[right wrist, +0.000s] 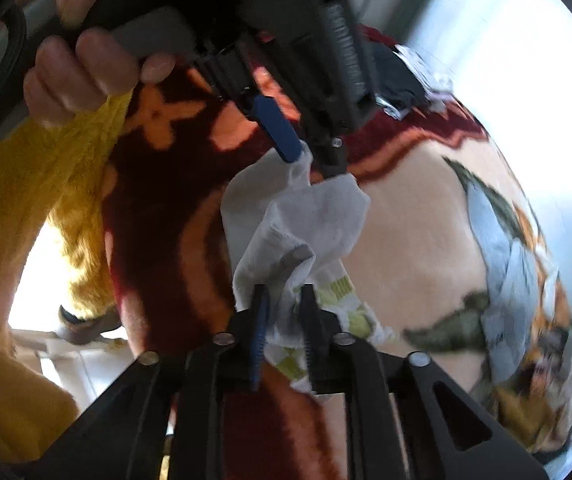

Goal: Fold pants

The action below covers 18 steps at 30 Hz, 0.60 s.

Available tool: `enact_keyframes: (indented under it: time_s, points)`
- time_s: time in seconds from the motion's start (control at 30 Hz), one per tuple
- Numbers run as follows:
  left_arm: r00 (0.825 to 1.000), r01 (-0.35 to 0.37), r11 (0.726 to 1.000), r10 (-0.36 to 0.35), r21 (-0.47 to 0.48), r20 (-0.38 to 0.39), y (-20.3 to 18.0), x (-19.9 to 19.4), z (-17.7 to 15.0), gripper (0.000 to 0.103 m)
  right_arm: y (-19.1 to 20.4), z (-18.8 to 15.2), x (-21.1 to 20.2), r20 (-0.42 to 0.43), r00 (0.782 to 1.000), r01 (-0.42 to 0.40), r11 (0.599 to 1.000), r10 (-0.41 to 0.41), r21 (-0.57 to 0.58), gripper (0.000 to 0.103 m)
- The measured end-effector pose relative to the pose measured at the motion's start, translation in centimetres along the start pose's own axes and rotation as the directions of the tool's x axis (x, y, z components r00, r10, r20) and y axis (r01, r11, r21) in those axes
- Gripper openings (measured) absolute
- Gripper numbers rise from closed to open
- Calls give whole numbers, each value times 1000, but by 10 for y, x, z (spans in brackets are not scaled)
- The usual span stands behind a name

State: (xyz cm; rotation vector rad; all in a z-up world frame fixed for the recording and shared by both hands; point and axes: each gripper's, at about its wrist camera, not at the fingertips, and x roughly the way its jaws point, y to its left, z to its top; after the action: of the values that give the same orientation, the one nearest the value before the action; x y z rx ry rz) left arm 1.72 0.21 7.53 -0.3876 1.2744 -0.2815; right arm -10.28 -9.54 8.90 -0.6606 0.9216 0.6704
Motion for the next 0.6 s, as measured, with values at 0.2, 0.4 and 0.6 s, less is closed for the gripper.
enact_keyframes:
  time_s: [0.2, 0.4, 0.6]
  points:
    - [989, -144, 989, 143, 23, 40, 16, -8, -6, 41, -29, -10, -31, 57, 992, -127, 960, 117, 249, 31]
    - [991, -120, 993, 120, -4, 63, 24, -24, -10, 41, -66, -31, -45, 112, 983, -181, 816, 143, 550, 31]
    - [998, -35, 998, 32, 46, 59, -8, -24, -6, 46, -98, -53, -37, 76, 991, -128, 640, 108, 757, 33]
